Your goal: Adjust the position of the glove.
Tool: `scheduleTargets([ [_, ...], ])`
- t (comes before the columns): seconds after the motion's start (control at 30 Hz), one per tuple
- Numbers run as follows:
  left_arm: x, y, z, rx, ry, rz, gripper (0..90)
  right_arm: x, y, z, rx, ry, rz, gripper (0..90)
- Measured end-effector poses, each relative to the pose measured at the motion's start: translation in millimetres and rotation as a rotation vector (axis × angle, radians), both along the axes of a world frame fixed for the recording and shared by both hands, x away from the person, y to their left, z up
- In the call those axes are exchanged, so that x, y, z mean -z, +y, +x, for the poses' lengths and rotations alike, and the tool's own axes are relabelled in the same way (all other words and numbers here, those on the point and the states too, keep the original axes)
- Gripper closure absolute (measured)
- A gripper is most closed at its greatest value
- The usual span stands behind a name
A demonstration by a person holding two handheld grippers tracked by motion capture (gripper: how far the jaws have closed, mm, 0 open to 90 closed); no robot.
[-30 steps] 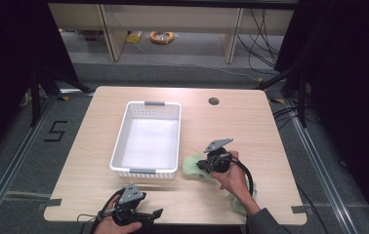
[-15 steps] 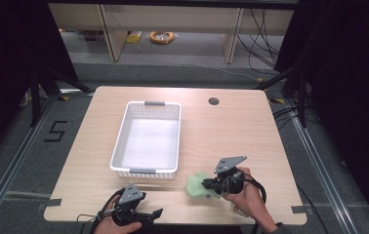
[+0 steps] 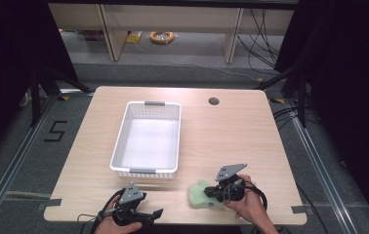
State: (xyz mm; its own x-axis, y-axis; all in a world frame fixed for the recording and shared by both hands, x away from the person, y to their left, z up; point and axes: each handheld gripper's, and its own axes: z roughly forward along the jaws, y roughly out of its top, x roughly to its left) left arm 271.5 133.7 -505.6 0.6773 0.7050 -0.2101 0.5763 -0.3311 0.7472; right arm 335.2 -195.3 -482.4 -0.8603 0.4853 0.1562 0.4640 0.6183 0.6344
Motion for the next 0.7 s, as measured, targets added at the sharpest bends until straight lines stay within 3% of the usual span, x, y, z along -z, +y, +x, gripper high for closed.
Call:
scheduleTargets([
  [0.07, 0.1, -0.1, -0.1, -0.002, 0.000, -0.003, 16.4, 4.4, 2.1, -0.8, 0.014, 0.002, -0.005, 85.6],
  [0.1, -0.4, -0.4, -0.4, 0.000, 0.009, -0.009, 16.5, 7.0, 1.7, 2.5, -0.022, -0.015, -0.028, 85.2],
  [0.3, 0.4, -1.5, -1.0, -0.010, -0.003, -0.012, 16.4, 7.6, 3.3, 0.7, -0.026, -0.015, -0.056, 81.1],
  [0.33, 0.2, -1.2, -0.7, -0.006, 0.000, -0.012, 16.4, 9.0, 3.0, 2.0, -0.040, -0.014, -0.039, 76.4],
  [0.4, -0.1, -0.8, -0.5, -0.003, 0.004, -0.013, 16.4, 7.4, 2.4, 2.4, -0.014, -0.019, -0.025, 66.6],
  [0.43, -0.1, -0.8, -0.5, -0.003, 0.004, -0.013, 16.4, 7.4, 2.4, 2.4, -0.014, -0.019, -0.025, 66.6],
  [0.5, -0.3, 1.8, 0.4, 0.007, -0.001, 0.013, 16.4, -6.5, -4.6, -1.2, 0.014, -0.077, 0.009, 61.4],
  [0.53, -0.4, 1.5, 0.1, -0.003, 0.004, 0.004, 16.4, -13.2, -9.8, -3.1, 0.032, -0.084, 0.012, 61.0],
  [0.6, -0.1, 0.7, -0.2, -0.006, 0.002, -0.011, 16.4, -22.5, -21.6, -6.2, 0.076, -0.142, 0.008, 60.6],
  [0.7, 0.5, 0.6, -0.3, -0.005, -0.004, -0.005, 16.5, -29.7, -44.1, -10.8, 0.110, -0.156, -0.012, 60.8],
])
